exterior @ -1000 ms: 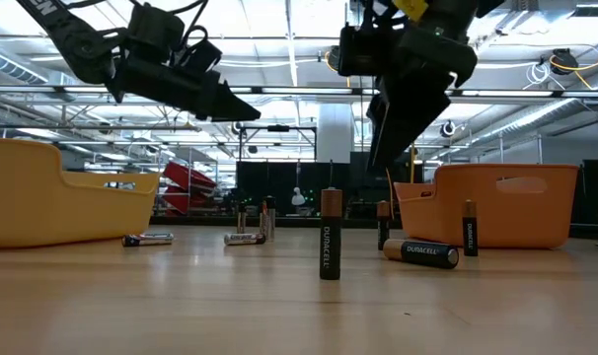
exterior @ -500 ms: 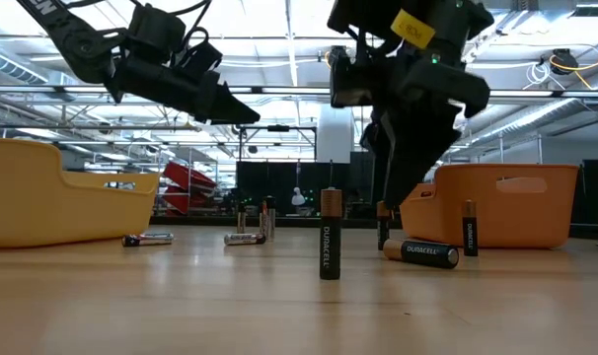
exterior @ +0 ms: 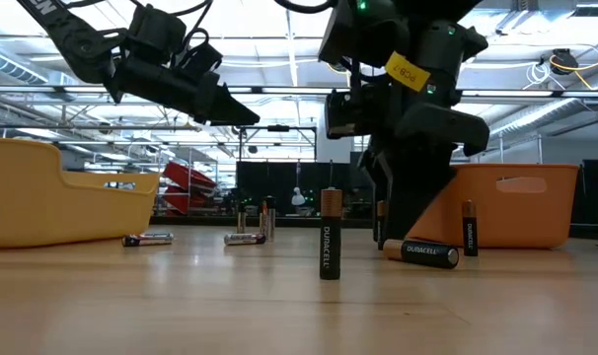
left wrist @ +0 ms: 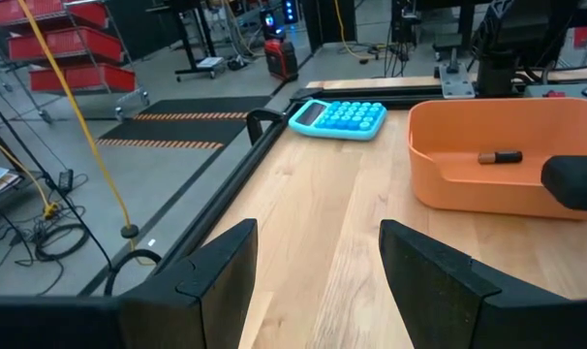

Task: Sort batteries
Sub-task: Put the black-brown battery into the orange bin

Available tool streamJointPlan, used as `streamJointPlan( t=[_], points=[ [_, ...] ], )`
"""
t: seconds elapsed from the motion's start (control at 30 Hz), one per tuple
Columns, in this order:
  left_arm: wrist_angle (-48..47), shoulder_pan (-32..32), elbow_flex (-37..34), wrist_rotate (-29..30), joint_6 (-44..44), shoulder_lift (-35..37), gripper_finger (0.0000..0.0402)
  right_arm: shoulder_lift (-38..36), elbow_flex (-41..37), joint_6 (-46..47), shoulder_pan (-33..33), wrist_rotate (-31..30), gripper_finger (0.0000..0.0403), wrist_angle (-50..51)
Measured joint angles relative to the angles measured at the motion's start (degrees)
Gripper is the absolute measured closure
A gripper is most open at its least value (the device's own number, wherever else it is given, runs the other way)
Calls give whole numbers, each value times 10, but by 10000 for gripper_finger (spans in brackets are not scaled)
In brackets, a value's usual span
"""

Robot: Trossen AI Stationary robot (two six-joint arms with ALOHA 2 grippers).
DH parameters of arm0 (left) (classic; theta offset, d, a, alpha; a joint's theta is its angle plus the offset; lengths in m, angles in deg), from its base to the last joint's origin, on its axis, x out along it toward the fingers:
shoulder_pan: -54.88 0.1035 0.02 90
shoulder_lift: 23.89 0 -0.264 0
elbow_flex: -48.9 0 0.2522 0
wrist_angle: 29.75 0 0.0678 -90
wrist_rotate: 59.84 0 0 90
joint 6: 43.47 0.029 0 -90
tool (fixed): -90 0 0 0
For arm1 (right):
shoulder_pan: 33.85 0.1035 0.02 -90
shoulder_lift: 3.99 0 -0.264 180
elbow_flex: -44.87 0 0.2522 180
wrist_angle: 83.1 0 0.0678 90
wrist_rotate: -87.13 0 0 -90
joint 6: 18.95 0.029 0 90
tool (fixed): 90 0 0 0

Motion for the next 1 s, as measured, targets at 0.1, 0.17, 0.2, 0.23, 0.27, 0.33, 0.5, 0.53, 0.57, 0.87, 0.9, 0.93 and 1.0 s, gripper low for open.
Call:
streamJointPlan(
  t=[0.1, 0.17, 0.2, 0.23, 0.27, 0.33, 0.5, 0.53, 0.57, 0.87, 0.9, 0.93, 1.0],
  points=[
    [0, 0, 0, 0, 0, 0, 174, 0, 0, -1, -5, -1, 267, 0],
    [0, 0, 0, 0, 0, 0, 174, 0, 0, -1, -9, -1, 294, 0],
    [-1, 0, 0, 0, 0, 0, 174, 0, 0, -4, -11, -1, 308, 0],
    [-1, 0, 0, 0, 0, 0, 174, 0, 0, -7, -11, -1, 322, 0],
    [-1, 0, 0, 0, 0, 0, 174, 0, 0, -11, -12, -1, 337, 0],
    [-3, 0, 0, 0, 0, 0, 174, 0, 0, -19, -14, 0, 368, 0],
    [-6, 0, 0, 0, 1, 0, 174, -3, 0, -45, -17, -19, 388, -1],
    [-7, 0, 0, 0, 1, 0, 174, -6, 0, -53, -18, -35, 388, -1],
    [-8, 0, 0, 0, 1, 0, 174, -13, -1, -61, -18, -54, 389, 1],
    [-10, -2, 0, 0, 5, 0, 174, -160, -35, -37, -17, -245, 389, 22],
    [-13, -4, 0, 0, 6, 0, 174, -182, -49, -15, -14, -261, 389, 29],
    [-15, -7, 0, 0, 8, 0, 174, -205, -64, 9, -10, -273, 389, 39],
    [-18, -12, 0, 0, 17, 0, 174, -247, -94, 63, -3, -292, 389, 51]
  ],
)
